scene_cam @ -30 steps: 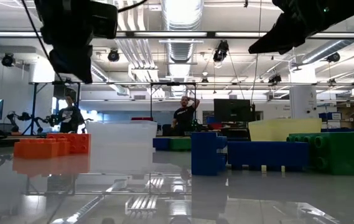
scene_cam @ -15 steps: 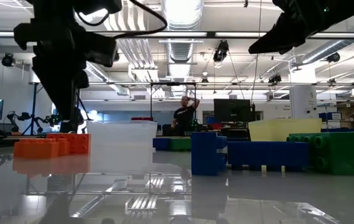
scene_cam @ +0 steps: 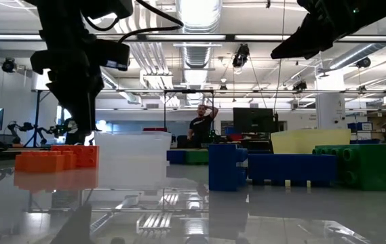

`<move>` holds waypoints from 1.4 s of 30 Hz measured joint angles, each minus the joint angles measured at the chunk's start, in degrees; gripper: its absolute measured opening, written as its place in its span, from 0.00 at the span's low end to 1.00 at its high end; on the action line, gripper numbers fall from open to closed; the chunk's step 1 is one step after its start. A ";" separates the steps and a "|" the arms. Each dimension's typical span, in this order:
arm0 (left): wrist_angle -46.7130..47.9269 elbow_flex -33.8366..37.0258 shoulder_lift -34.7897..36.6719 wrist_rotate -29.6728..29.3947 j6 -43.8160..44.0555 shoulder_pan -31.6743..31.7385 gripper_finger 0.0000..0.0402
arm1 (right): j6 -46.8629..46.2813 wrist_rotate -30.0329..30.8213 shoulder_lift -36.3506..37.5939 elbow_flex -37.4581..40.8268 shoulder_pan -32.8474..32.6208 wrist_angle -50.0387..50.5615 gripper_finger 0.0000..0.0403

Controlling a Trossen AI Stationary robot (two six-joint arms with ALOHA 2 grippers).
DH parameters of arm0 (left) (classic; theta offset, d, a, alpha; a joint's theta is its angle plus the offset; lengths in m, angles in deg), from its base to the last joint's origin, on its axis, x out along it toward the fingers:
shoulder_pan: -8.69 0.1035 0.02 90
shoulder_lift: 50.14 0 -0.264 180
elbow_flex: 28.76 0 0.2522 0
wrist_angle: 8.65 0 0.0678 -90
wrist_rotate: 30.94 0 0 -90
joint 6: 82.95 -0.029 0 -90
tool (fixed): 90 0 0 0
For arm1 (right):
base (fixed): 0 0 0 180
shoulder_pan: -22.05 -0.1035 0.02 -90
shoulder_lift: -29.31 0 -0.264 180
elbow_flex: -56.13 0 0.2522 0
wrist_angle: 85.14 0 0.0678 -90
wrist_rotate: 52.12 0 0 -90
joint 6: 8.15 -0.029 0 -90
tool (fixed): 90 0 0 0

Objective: Sort & place blocks by color
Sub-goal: Put the orange game piece into the orange bin

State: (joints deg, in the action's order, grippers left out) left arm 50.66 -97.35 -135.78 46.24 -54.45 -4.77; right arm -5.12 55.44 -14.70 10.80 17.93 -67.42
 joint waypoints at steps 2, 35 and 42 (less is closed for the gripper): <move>-0.03 0.11 0.01 -0.18 -1.02 0.16 0.45 | -0.13 0.00 0.00 0.00 0.00 0.00 0.32; -15.17 10.47 0.06 -1.18 -2.22 2.25 0.47 | -0.44 0.02 0.00 0.00 0.01 0.09 0.32; -15.15 10.47 0.06 -2.51 -2.34 2.63 0.47 | -0.44 0.04 0.00 0.00 0.02 0.09 0.32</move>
State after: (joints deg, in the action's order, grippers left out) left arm 35.51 -86.88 -135.72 43.73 -56.78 -2.14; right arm -5.56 55.48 -14.70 10.80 17.95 -67.33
